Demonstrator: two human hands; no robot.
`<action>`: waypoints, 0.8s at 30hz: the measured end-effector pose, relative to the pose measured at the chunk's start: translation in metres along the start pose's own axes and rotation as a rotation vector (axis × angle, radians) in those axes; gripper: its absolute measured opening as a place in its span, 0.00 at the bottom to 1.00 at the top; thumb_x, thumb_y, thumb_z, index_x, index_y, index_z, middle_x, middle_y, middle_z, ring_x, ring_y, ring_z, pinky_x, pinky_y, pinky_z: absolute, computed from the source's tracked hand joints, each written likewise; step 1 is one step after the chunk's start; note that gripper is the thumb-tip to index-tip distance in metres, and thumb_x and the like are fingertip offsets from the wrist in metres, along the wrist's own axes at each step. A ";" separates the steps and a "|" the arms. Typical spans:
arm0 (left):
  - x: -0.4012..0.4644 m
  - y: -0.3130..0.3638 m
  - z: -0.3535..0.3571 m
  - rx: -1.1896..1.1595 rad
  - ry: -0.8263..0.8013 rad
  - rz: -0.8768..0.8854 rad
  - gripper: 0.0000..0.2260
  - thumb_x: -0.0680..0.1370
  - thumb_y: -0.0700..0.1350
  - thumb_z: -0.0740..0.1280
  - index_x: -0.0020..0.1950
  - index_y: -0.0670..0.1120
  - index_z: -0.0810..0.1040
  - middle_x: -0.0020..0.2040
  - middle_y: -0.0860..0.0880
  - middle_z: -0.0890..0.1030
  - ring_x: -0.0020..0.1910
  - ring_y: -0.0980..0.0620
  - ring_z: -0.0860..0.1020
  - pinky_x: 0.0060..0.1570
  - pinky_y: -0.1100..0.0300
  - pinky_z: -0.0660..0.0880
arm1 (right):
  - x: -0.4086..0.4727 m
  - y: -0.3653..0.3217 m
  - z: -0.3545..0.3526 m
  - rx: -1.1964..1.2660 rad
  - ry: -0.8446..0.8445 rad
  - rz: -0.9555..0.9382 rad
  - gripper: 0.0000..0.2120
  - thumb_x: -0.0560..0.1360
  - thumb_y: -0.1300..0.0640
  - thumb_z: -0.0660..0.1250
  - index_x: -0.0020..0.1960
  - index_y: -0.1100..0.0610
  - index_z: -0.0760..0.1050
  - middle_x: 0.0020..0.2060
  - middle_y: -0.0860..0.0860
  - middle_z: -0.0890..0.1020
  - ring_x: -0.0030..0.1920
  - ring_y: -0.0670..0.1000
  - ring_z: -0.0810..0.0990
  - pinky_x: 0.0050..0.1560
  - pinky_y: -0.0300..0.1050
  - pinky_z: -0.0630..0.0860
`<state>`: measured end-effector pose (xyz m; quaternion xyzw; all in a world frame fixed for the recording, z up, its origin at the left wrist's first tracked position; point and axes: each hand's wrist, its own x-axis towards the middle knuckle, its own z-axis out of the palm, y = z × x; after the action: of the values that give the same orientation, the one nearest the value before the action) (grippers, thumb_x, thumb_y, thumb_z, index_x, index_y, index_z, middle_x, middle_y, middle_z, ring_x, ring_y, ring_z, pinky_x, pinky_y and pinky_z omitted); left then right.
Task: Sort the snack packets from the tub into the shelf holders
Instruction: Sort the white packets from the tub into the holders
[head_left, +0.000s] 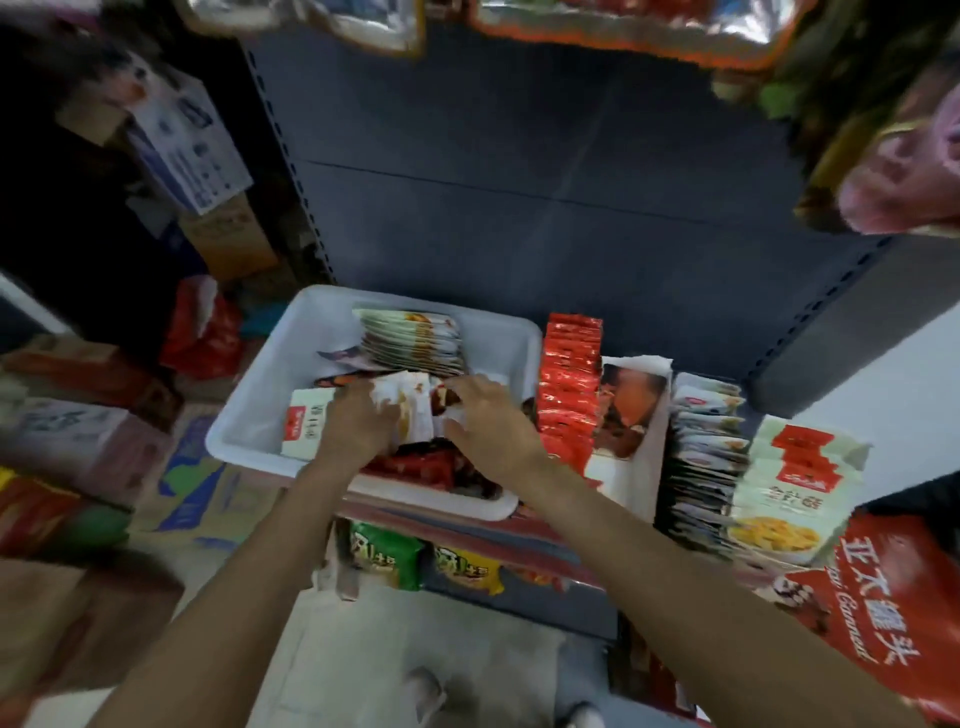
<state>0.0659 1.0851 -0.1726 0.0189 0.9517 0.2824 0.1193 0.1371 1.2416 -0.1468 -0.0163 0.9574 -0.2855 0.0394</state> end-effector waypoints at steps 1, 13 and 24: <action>0.009 -0.019 -0.007 0.000 -0.022 -0.042 0.21 0.76 0.42 0.67 0.66 0.33 0.68 0.64 0.35 0.72 0.62 0.37 0.71 0.61 0.50 0.68 | 0.011 -0.010 0.011 -0.014 -0.055 0.000 0.24 0.79 0.54 0.59 0.73 0.58 0.59 0.71 0.55 0.65 0.71 0.55 0.62 0.69 0.48 0.63; 0.065 -0.097 -0.028 0.146 -0.302 -0.257 0.33 0.75 0.56 0.68 0.72 0.40 0.61 0.70 0.38 0.67 0.68 0.39 0.66 0.66 0.46 0.65 | 0.077 -0.036 0.085 -0.548 -0.475 -0.082 0.25 0.82 0.47 0.49 0.77 0.48 0.48 0.77 0.47 0.40 0.76 0.48 0.42 0.74 0.52 0.46; 0.055 -0.075 -0.019 0.092 -0.087 -0.140 0.29 0.70 0.55 0.73 0.62 0.39 0.71 0.61 0.41 0.75 0.62 0.43 0.73 0.59 0.53 0.70 | 0.062 -0.026 0.071 -0.233 -0.168 0.183 0.19 0.80 0.52 0.58 0.70 0.55 0.65 0.67 0.55 0.66 0.66 0.57 0.67 0.65 0.51 0.69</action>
<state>0.0100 1.0175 -0.2099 -0.0298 0.9566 0.2280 0.1791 0.0820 1.1782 -0.1961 0.0426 0.9748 -0.1655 0.1432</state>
